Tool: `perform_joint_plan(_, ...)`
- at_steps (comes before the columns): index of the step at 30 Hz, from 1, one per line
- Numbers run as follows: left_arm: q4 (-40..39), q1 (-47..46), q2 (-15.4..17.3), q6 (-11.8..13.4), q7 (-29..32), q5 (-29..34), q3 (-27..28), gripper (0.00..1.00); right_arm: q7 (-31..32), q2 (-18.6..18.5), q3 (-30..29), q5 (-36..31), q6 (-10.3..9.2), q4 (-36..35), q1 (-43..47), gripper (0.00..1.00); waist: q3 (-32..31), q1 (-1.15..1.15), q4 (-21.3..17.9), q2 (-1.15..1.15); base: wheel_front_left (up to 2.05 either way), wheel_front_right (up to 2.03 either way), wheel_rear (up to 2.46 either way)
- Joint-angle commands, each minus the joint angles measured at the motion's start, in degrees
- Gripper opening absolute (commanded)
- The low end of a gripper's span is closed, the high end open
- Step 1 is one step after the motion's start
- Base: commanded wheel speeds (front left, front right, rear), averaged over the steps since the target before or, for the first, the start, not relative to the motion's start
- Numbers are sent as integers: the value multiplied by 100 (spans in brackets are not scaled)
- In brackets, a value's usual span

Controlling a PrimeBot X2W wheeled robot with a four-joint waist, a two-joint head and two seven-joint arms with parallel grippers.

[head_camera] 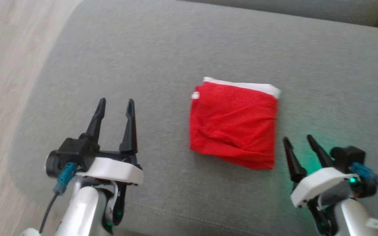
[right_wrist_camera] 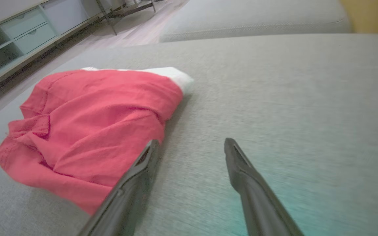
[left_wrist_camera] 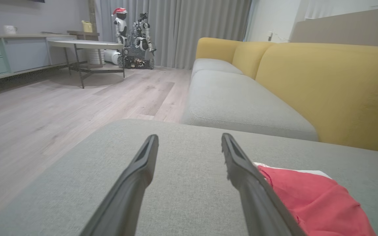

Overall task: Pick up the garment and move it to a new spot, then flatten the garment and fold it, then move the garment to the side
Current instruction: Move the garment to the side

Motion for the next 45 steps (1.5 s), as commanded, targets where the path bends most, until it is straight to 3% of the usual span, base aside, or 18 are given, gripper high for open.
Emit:
perform_joint_plan(1, -133, -265, 8, -4, -84, -25, 118, 100, -56, -30, 204, 46, -5, -6, -282, 100, 220, 0, 325, 0, 0, 0, 0)
perform_joint_plan(7, -29, -413, -58, -5, -112, -77, 13, 100, 143, 34, 301, 178, -5, 886, -623, 100, 291, 0, 531, 0, 0, 0, 0)
perform_joint_plan(8, -38, -423, -64, 1, -113, -77, 18, 100, 216, 45, 310, 191, -5, 995, -633, 85, 293, 0, 531, 0, 0, 0, 0)
perform_joint_plan(9, -51, -423, -69, 6, -114, -76, 28, 100, 260, 54, 320, 199, -5, 1067, -645, 43, 295, 0, 519, 0, 0, 0, 0)
perform_joint_plan(10, -62, -416, -72, 9, -114, -73, 40, 100, 272, 65, 321, 231, -5, 1118, -653, 19, 289, 0, 498, 0, 0, 0, 0)
perform_joint_plan(11, -62, -416, -72, 9, -114, -73, 40, 100, 272, 65, 321, 231, -5, 1118, -653, 19, 289, 0, 498, 0, 0, 0, 0)
perform_joint_plan(12, -69, -404, -75, 8, -114, -67, 52, 100, 297, 73, 337, 248, -5, 1171, -659, 0, 286, 0, 461, 0, 0, 0, 0)
perform_joint_plan(17, -90, -381, -82, -35, -115, 2, 119, 100, 250, 100, 534, 359, -5, 1227, -745, 0, 277, 0, 152, 0, 0, 0, 0)
perform_joint_plan(26, -194, -419, -34, -136, -115, 178, 272, 100, 212, 18, 978, 283, -5, 984, -932, 0, 390, 0, -885, 0, 0, 0, 0)
perform_joint_plan(38, -307, -491, 252, -222, -105, 351, 347, 100, 202, -475, 1282, 266, -5, 664, -1182, 0, 641, 0, -2642, 0, 0, 0, 0)
perform_joint_plan(45, -516, -702, 424, -281, 90, 457, 270, 100, 223, -1115, 1320, 260, -5, 537, -1840, 0, 1020, 0, -3381, 0, 0, 0, 0)
